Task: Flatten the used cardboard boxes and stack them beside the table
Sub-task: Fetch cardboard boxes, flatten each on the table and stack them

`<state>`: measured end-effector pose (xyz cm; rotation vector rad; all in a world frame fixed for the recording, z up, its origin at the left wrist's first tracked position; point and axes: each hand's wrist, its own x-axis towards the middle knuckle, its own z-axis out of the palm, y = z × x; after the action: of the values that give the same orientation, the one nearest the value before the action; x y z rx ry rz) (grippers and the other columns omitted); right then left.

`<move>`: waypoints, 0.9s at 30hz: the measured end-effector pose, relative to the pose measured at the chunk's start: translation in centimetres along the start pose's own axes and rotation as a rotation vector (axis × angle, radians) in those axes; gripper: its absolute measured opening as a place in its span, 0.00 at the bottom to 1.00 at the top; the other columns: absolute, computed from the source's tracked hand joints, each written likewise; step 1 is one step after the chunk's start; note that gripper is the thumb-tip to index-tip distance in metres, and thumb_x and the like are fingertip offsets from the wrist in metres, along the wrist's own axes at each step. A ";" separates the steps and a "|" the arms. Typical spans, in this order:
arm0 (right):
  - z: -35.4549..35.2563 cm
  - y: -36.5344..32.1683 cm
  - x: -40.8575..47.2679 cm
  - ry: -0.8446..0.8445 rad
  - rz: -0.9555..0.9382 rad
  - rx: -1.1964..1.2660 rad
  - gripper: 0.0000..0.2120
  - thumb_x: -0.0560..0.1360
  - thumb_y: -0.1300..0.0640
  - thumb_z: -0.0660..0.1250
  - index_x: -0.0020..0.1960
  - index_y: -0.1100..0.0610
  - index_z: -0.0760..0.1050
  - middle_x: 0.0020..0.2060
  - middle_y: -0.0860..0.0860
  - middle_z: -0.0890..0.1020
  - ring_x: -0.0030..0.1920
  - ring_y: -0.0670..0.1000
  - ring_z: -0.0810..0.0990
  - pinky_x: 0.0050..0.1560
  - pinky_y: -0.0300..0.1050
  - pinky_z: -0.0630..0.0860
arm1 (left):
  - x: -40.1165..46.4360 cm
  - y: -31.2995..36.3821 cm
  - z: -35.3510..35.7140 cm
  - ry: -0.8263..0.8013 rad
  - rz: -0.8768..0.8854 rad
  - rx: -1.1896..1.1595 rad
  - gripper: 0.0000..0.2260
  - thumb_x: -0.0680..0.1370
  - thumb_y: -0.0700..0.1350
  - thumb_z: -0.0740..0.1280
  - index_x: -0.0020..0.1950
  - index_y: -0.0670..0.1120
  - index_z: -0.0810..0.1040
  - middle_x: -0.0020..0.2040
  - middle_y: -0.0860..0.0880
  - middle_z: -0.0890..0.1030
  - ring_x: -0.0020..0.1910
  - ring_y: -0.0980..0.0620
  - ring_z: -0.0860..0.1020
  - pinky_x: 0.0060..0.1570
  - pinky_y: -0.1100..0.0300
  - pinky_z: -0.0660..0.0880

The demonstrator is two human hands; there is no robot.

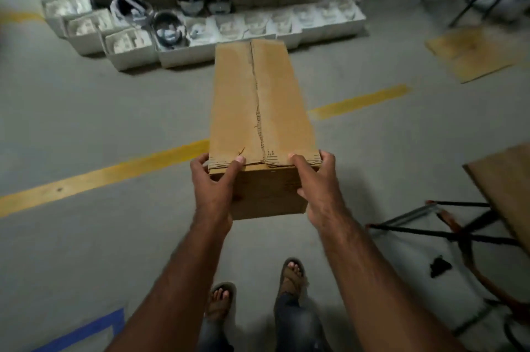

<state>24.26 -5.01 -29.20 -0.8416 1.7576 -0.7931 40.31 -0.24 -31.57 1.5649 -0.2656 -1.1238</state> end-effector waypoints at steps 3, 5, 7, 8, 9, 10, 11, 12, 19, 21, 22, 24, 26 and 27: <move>-4.8 -2.6 -5.5 0.155 -0.071 0.099 0.25 0.74 0.47 0.75 0.64 0.44 0.64 0.60 0.48 0.76 0.53 0.45 0.76 0.55 0.55 0.80 | -4.2 4.3 1.8 -0.193 0.088 0.002 0.24 0.70 0.51 0.80 0.54 0.68 0.69 0.58 0.54 0.75 0.60 0.47 0.78 0.54 0.32 0.79; -7.7 -3.8 -8.6 0.246 -0.114 0.165 0.25 0.75 0.47 0.74 0.64 0.44 0.64 0.56 0.46 0.76 0.53 0.44 0.76 0.58 0.56 0.81 | -6.9 6.6 3.3 -0.316 0.151 0.013 0.24 0.71 0.50 0.80 0.55 0.66 0.69 0.58 0.55 0.75 0.59 0.48 0.78 0.54 0.33 0.79; -10.8 -4.2 -11.3 0.332 -0.148 0.252 0.26 0.73 0.45 0.74 0.63 0.43 0.63 0.52 0.40 0.74 0.52 0.42 0.75 0.60 0.57 0.80 | -9.7 7.5 5.0 -0.426 0.185 0.043 0.25 0.71 0.51 0.80 0.59 0.62 0.69 0.59 0.54 0.75 0.58 0.49 0.78 0.52 0.33 0.80; -12.4 -4.3 -12.7 0.376 -0.154 0.289 0.28 0.70 0.41 0.74 0.63 0.42 0.64 0.52 0.39 0.74 0.53 0.44 0.76 0.60 0.58 0.80 | -11.1 7.7 5.8 -0.484 0.196 0.060 0.27 0.70 0.53 0.81 0.61 0.61 0.68 0.60 0.52 0.75 0.58 0.48 0.78 0.51 0.33 0.81; -14.0 -4.3 -13.9 0.435 -0.167 0.319 0.30 0.65 0.37 0.73 0.61 0.40 0.65 0.54 0.40 0.75 0.54 0.46 0.78 0.61 0.59 0.80 | -12.6 7.8 6.9 -0.545 0.210 0.078 0.30 0.68 0.56 0.81 0.62 0.61 0.68 0.62 0.52 0.75 0.59 0.47 0.78 0.51 0.33 0.81; -15.7 -4.1 -15.1 0.498 -0.179 0.342 0.30 0.61 0.34 0.72 0.59 0.37 0.66 0.55 0.41 0.76 0.55 0.47 0.79 0.61 0.60 0.80 | -14.2 7.7 8.0 -0.608 0.220 0.090 0.31 0.66 0.58 0.82 0.62 0.61 0.68 0.63 0.51 0.76 0.59 0.47 0.79 0.52 0.33 0.80; -17.5 -3.8 -16.3 0.561 -0.184 0.366 0.27 0.59 0.33 0.71 0.56 0.34 0.67 0.56 0.41 0.78 0.56 0.48 0.80 0.61 0.60 0.80 | -15.8 7.6 9.2 -0.664 0.223 0.098 0.32 0.65 0.58 0.82 0.63 0.61 0.68 0.63 0.51 0.76 0.60 0.47 0.79 0.52 0.33 0.80; -19.4 -3.2 -17.4 0.620 -0.188 0.397 0.26 0.60 0.33 0.71 0.55 0.34 0.68 0.56 0.41 0.79 0.56 0.48 0.80 0.61 0.60 0.80 | -17.5 7.3 10.4 -0.726 0.224 0.112 0.33 0.65 0.58 0.82 0.63 0.60 0.68 0.63 0.50 0.76 0.60 0.47 0.79 0.53 0.33 0.80; -30.3 2.8 -26.1 0.933 -0.122 0.576 0.36 0.59 0.32 0.71 0.64 0.41 0.69 0.58 0.42 0.80 0.57 0.48 0.79 0.61 0.59 0.79 | -29.5 2.3 17.3 -1.203 0.233 0.218 0.27 0.72 0.52 0.79 0.62 0.61 0.66 0.60 0.54 0.73 0.60 0.42 0.77 0.50 0.35 0.81; -32.9 5.0 -27.9 1.005 -0.087 0.614 0.36 0.59 0.33 0.71 0.65 0.41 0.68 0.59 0.44 0.80 0.58 0.50 0.80 0.62 0.60 0.79 | -32.7 0.3 18.9 -1.306 0.222 0.248 0.24 0.72 0.51 0.78 0.60 0.62 0.67 0.59 0.55 0.74 0.61 0.42 0.77 0.50 0.34 0.81; -34.1 6.1 -28.5 1.038 -0.068 0.642 0.36 0.61 0.34 0.72 0.66 0.42 0.68 0.60 0.45 0.80 0.59 0.51 0.80 0.63 0.60 0.78 | -34.2 -0.8 19.6 -1.344 0.222 0.273 0.24 0.72 0.51 0.78 0.60 0.61 0.68 0.60 0.54 0.74 0.61 0.43 0.77 0.49 0.34 0.81; -36.6 8.3 -29.0 1.100 -0.024 0.680 0.33 0.67 0.38 0.73 0.68 0.42 0.68 0.59 0.45 0.77 0.59 0.52 0.79 0.63 0.60 0.78 | -36.6 -3.0 21.2 -1.392 0.222 0.315 0.26 0.72 0.52 0.78 0.61 0.59 0.67 0.60 0.53 0.75 0.60 0.44 0.77 0.48 0.35 0.81; -39.1 10.7 -28.8 1.138 0.001 0.708 0.28 0.73 0.41 0.74 0.69 0.42 0.67 0.58 0.46 0.76 0.59 0.52 0.78 0.63 0.60 0.79 | -38.6 -5.4 23.1 -1.418 0.227 0.356 0.26 0.71 0.53 0.79 0.62 0.58 0.67 0.62 0.50 0.74 0.59 0.45 0.77 0.45 0.35 0.82; -40.5 11.8 -28.3 1.147 0.008 0.711 0.28 0.73 0.42 0.74 0.69 0.42 0.66 0.58 0.46 0.76 0.59 0.52 0.78 0.62 0.59 0.79 | -39.3 -6.6 24.2 -1.421 0.231 0.381 0.27 0.71 0.53 0.79 0.63 0.57 0.67 0.64 0.49 0.74 0.59 0.45 0.77 0.45 0.35 0.82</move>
<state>-8.66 30.17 -13.05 0.1997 2.1162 -1.9812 -1.05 13.55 -15.11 0.7145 -1.6111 -1.8861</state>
